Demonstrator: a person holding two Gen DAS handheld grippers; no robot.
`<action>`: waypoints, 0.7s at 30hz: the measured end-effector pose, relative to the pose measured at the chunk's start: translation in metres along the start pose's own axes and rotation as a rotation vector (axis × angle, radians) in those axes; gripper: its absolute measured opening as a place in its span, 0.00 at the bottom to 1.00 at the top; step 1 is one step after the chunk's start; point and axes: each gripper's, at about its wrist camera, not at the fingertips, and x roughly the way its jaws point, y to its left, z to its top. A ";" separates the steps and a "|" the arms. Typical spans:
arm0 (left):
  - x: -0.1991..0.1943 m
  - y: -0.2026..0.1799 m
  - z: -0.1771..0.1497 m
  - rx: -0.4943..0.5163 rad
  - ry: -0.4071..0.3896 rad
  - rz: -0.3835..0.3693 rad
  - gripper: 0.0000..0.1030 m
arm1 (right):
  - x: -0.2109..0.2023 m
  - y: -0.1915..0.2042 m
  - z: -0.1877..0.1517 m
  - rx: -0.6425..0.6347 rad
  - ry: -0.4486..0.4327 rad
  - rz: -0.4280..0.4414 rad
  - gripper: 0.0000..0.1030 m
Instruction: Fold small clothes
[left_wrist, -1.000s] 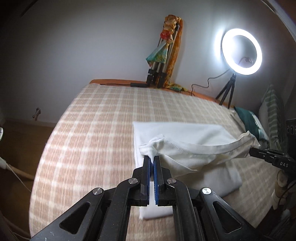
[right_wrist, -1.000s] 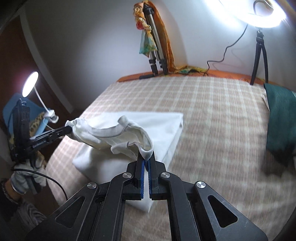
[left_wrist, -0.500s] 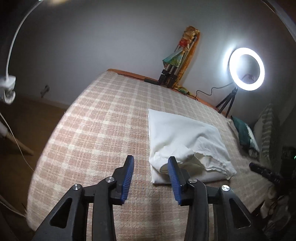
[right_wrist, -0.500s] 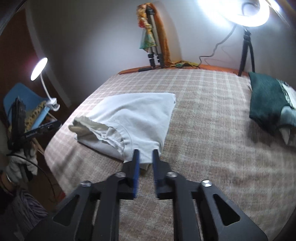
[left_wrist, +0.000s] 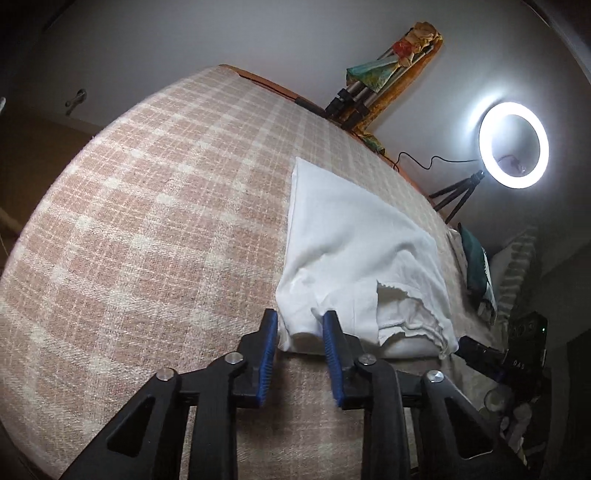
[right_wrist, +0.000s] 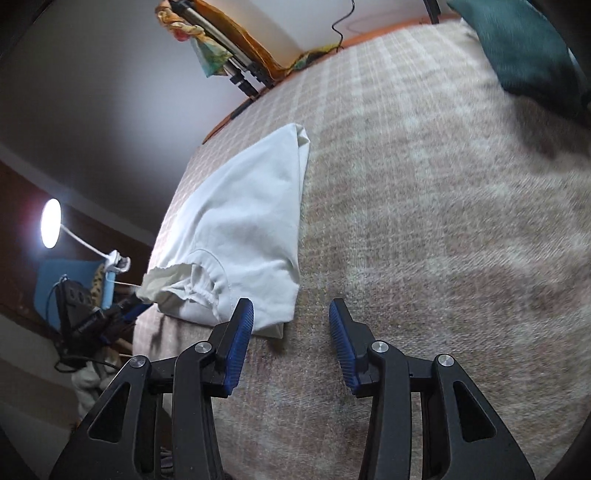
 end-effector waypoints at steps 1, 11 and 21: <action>-0.001 0.002 -0.002 0.004 0.003 0.006 0.15 | 0.001 -0.001 0.000 0.009 0.005 0.010 0.40; -0.001 0.016 0.000 -0.096 -0.007 -0.028 0.28 | 0.010 -0.004 0.005 0.071 0.023 0.092 0.42; -0.007 0.005 -0.007 -0.048 -0.019 -0.015 0.01 | 0.005 0.007 0.003 0.083 0.003 0.130 0.04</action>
